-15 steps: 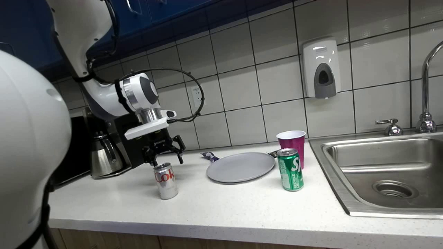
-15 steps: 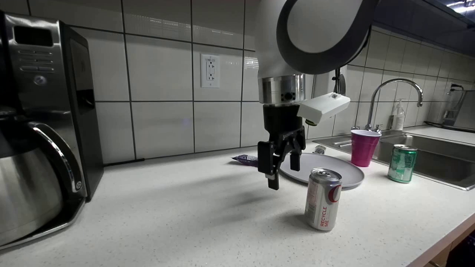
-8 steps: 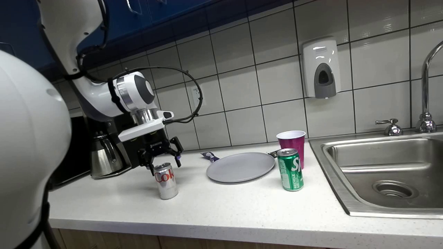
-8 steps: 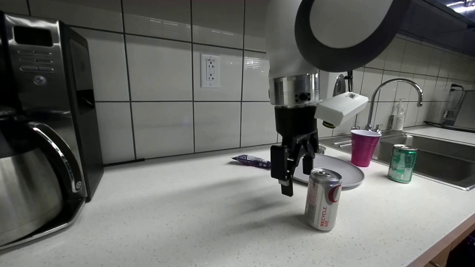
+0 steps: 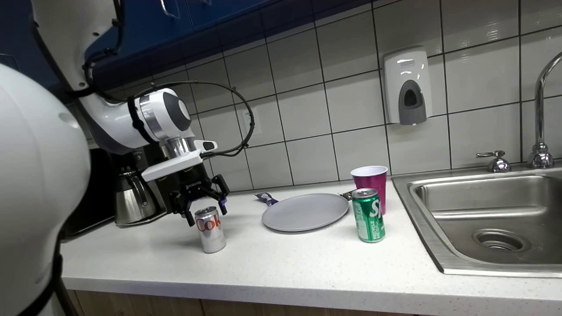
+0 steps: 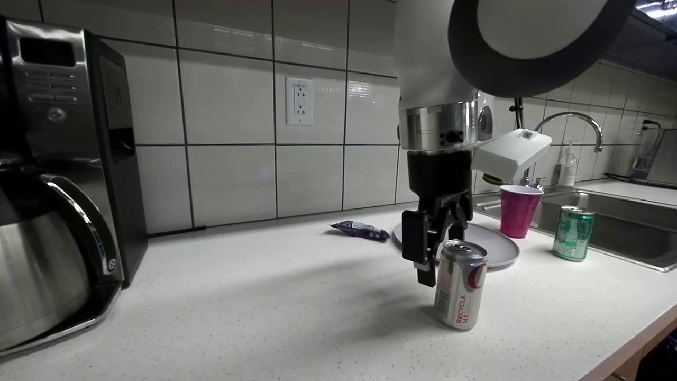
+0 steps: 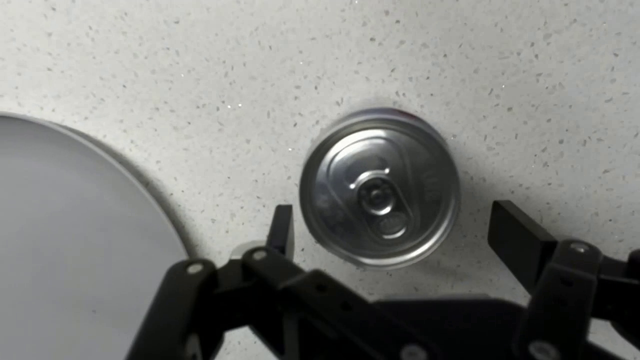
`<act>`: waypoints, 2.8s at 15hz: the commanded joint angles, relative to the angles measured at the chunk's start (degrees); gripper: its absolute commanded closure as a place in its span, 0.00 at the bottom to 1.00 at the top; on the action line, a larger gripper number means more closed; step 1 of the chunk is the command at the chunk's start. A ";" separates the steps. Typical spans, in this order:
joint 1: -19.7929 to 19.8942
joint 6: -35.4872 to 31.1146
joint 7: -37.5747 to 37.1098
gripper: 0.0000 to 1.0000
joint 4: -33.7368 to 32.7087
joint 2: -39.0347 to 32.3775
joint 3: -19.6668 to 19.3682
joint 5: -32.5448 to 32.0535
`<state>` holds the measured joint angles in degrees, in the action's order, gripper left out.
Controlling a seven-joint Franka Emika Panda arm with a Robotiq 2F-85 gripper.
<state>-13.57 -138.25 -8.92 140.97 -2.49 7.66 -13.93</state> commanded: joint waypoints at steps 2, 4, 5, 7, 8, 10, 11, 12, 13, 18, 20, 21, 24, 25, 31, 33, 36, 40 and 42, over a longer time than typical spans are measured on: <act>1.30 -0.99 -1.52 0.00 3.82 3.78 0.74 -0.28; 1.43 -0.99 -1.44 0.00 4.57 4.41 0.81 -0.27; 1.49 -0.99 -1.29 0.00 4.81 4.68 0.82 -0.15; 1.53 -0.99 -1.09 0.00 5.22 5.08 0.89 -0.09; 1.55 -1.02 -1.04 0.00 5.38 5.26 0.92 -0.04; 1.64 -1.08 -0.81 0.00 5.49 5.51 0.89 0.16; 1.70 -1.12 -0.76 0.00 5.48 5.51 0.86 0.18; 1.78 -1.19 -0.65 0.00 5.40 5.43 0.81 0.28; 1.83 -1.26 -0.59 0.00 5.34 5.40 0.79 0.32; 2.11 -1.47 -0.30 0.00 4.90 4.94 0.73 0.36; 2.20 -1.70 0.04 0.25 4.84 4.92 0.67 0.66; 2.24 -1.87 0.20 0.26 4.83 4.89 0.65 0.86; 2.40 -2.34 0.56 0.51 4.94 4.96 0.52 1.29; 2.43 -2.51 0.60 0.58 5.00 5.03 0.52 1.39; 2.67 -2.36 0.37 0.60 4.97 5.54 0.52 1.08; 2.71 -1.77 0.15 0.60 4.66 6.14 0.56 0.67; 2.77 -1.03 0.21 0.60 4.20 7.16 0.67 0.15; 3.26 -0.64 1.36 0.60 3.43 8.34 0.38 0.32; 3.91 -0.55 1.96 0.60 2.89 8.48 -0.02 0.43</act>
<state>-11.40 -140.15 -8.91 144.59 3.96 7.57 -13.39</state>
